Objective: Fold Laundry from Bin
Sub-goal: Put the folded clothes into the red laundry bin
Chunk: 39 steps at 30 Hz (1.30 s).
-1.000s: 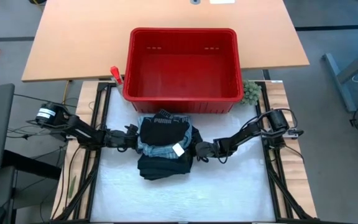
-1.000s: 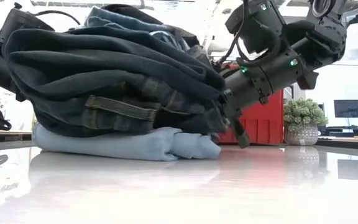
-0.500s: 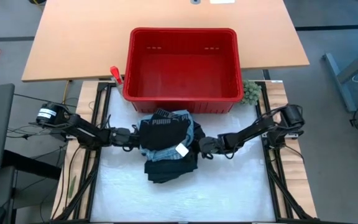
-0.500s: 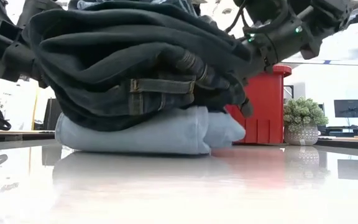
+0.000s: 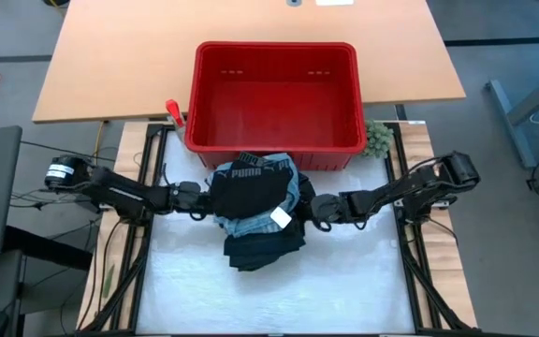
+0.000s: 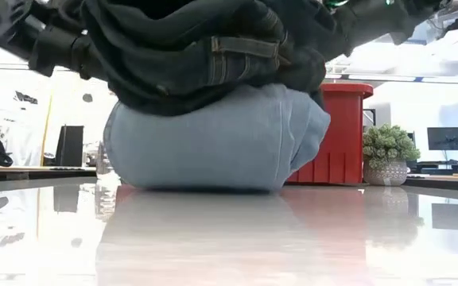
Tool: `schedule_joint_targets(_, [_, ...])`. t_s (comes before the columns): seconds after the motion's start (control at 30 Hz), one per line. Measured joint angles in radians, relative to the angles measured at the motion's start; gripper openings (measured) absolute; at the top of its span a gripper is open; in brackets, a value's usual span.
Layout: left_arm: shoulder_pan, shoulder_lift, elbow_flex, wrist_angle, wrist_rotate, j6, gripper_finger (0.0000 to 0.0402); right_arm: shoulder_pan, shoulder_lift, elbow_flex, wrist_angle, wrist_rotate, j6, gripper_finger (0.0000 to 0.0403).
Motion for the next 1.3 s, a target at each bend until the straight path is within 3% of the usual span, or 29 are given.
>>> schedule_joint_targets(0.27, [0.025,-0.185,0.283,-0.521,-0.003,0.153,0.0087,-0.013,-0.145,0.002,0.018,-0.012,-0.026,0.0116])
schedule_joint_targets(0.5, [0.069,-0.187,0.541,-0.790,-0.018,0.261,0.0087,-0.069,-0.193,0.127,-0.025,-0.036,-0.117,0.0116])
schedule_joint_targets(0.7, [0.134,-0.166,0.707,-0.931,0.000,0.270,0.0087,-0.140,-0.193,0.377,-0.367,-0.085,-0.102,0.0116])
schedule_joint_targets(0.87, [0.148,-0.163,0.719,-1.016,0.025,0.263,0.0087,-0.143,-0.188,0.411,-0.493,-0.107,-0.081,0.0116])
schedule_joint_targets(1.0, [0.136,-0.157,0.702,-1.063,0.027,0.242,0.0087,-0.120,-0.166,0.372,-0.491,-0.105,-0.026,0.0116])
schedule_joint_targets(1.3, [0.035,-0.168,0.513,-1.136,0.014,0.119,0.0082,-0.036,-0.015,0.317,-0.511,-0.105,0.059,0.0116])
